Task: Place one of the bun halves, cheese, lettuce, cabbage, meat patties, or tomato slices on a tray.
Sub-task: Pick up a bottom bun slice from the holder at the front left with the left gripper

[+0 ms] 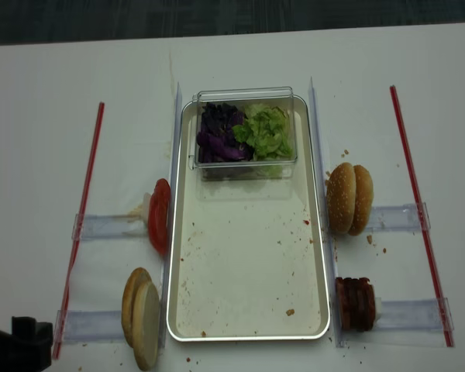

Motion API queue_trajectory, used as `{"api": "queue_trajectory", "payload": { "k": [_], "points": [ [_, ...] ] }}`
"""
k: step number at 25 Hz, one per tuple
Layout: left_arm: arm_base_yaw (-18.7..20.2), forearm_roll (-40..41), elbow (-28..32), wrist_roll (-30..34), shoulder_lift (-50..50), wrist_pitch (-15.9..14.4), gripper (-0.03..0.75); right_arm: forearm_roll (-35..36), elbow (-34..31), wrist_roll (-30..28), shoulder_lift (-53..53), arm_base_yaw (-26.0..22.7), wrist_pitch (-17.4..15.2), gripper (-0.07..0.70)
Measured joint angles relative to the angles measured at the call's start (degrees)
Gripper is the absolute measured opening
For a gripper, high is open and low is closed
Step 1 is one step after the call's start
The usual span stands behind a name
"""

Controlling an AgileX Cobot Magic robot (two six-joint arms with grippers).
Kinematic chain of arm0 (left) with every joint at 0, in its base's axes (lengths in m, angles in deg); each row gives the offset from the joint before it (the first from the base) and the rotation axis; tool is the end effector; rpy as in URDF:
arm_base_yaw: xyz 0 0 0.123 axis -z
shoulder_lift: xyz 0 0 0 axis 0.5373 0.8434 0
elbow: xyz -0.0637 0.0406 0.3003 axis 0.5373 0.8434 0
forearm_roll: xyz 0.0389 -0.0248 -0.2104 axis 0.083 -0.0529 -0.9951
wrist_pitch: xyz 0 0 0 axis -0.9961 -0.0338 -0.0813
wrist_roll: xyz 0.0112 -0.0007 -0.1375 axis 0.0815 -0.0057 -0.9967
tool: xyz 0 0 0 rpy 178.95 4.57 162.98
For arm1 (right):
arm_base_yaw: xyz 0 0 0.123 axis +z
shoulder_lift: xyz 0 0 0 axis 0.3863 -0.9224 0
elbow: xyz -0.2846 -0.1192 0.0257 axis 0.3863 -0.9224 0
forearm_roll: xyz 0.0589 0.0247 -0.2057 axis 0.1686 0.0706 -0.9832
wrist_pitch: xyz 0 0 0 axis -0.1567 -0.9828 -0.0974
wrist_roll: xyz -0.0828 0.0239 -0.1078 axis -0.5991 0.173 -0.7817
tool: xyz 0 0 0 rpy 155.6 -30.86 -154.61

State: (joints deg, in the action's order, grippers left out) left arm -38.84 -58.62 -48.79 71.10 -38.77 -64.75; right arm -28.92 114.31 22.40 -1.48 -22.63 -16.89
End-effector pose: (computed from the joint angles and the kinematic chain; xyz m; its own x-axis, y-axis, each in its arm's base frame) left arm 0.0257 -0.0038 0.2228 -0.8930 -0.1189 -0.4340 -0.1074 0.9929 -0.0512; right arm -0.0245 0.0071 0.2249 -0.5083 -0.0327 -0.8605 -0.0623 0.9981 -0.0012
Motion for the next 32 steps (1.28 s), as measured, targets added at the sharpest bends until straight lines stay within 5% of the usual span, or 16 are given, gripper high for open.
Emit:
{"api": "queue_trajectory", "payload": {
  "k": [9, 18, 24, 32],
  "points": [
    [0.0, 1.21, -0.44, 0.0, 24.31, 1.4, 0.559, 0.0, 0.0, 0.0, 0.0, 0.0, 0.0, 0.66],
    [0.0, 1.2, -0.9, -0.55, 25.84, 2.74, 0.559, 0.0, 0.0, 0.0, 0.0, 0.0, 0.0, 0.66],
    [0.0, 1.09, -6.94, -1.56, 25.84, -1.48, 0.559, 0.0, 0.0, 0.0, 0.0, 0.0, 0.0, 0.66],
    [0.0, 0.2, -9.12, -2.55, 25.84, -2.45, 0.559, 0.0, 0.0, -0.11, 0.0, 0.0, 0.0, 0.66]
  ]
}}
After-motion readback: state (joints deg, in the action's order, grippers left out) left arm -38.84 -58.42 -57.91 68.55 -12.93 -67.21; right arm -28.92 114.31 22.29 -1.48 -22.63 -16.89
